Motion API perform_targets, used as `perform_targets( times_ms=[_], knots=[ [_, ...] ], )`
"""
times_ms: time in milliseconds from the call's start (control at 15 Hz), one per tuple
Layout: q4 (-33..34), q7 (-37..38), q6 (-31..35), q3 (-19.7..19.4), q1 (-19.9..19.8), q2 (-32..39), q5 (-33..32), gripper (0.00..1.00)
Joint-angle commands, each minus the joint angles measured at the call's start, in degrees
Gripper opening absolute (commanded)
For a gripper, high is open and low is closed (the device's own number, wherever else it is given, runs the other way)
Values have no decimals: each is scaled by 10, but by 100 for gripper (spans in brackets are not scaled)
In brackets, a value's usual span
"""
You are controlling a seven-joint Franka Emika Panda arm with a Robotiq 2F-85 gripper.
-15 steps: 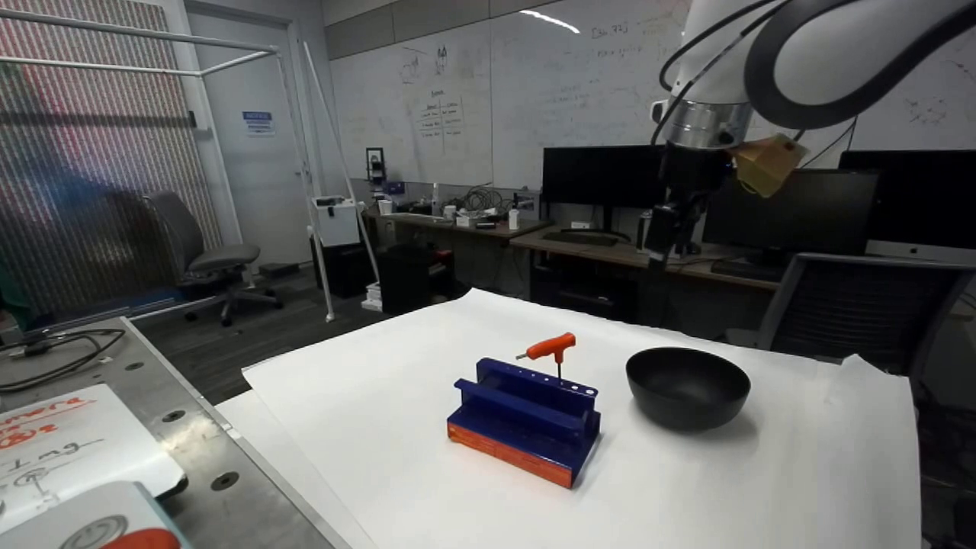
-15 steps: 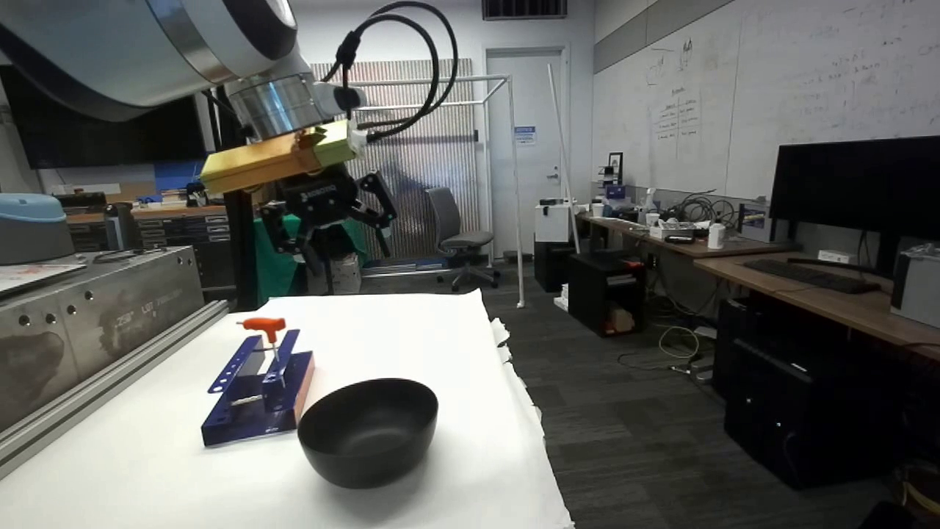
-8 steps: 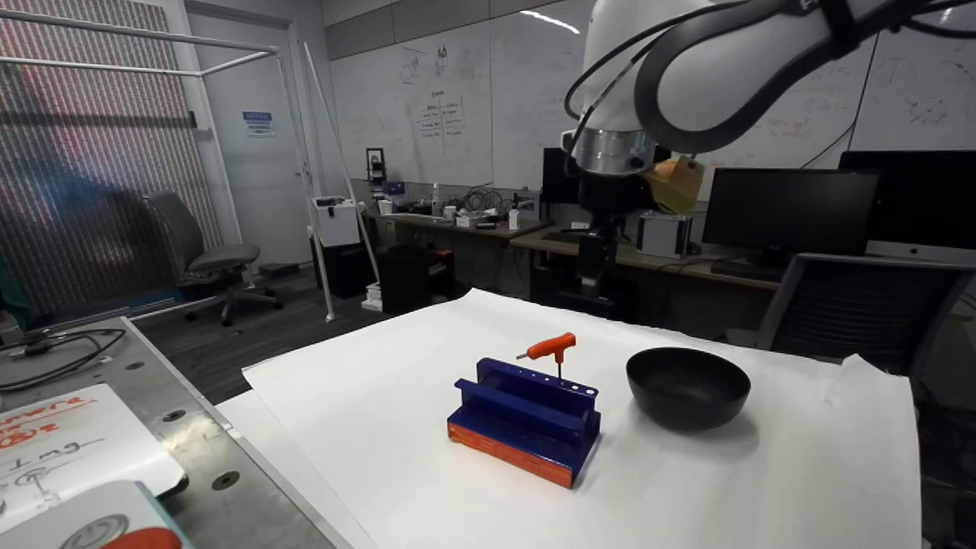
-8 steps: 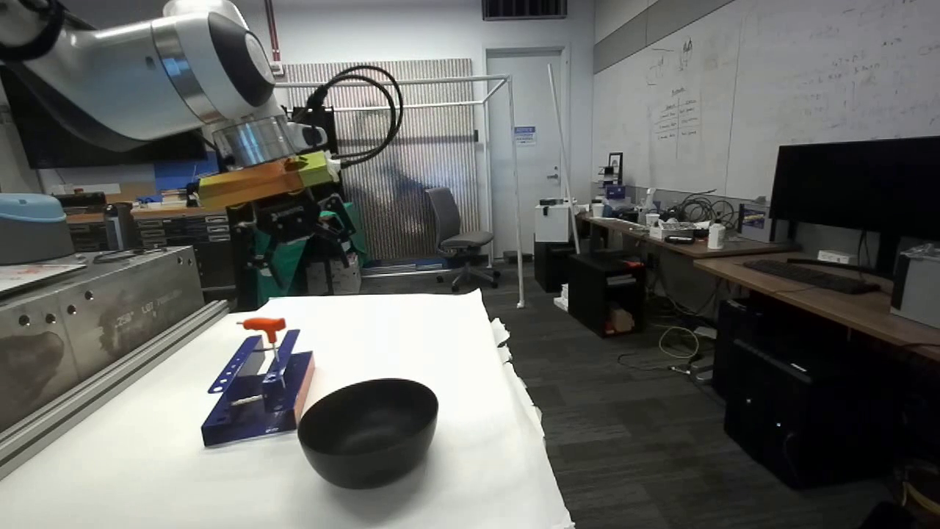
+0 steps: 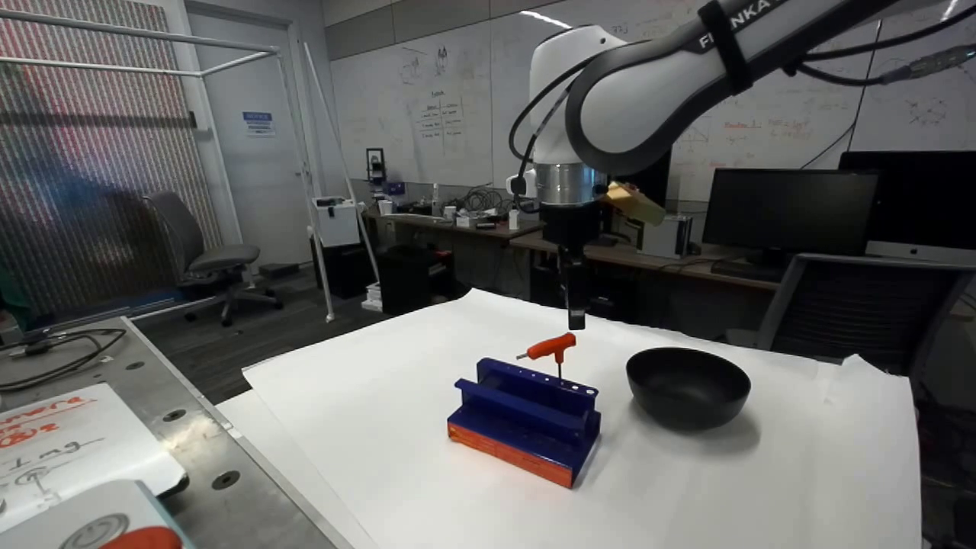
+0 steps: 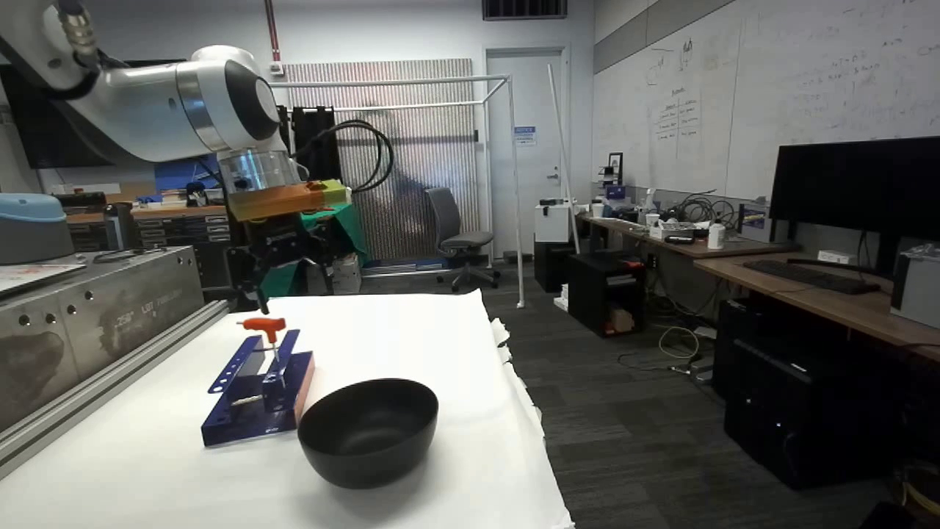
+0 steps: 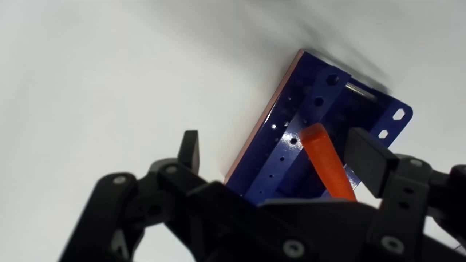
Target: Pick up the orange object and put it in the bowl
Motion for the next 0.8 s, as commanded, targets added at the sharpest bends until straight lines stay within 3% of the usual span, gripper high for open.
perform_targets(
  times_ms=[0, 467, 733],
  knots=[
    [54, -117, -54, 17, -10, 33, 18, 100],
    [44, -277, -62, 25, -16, 43, 50, 100],
    [25, -299, -43, 27, -9, 41, 62, 100]
  ],
)
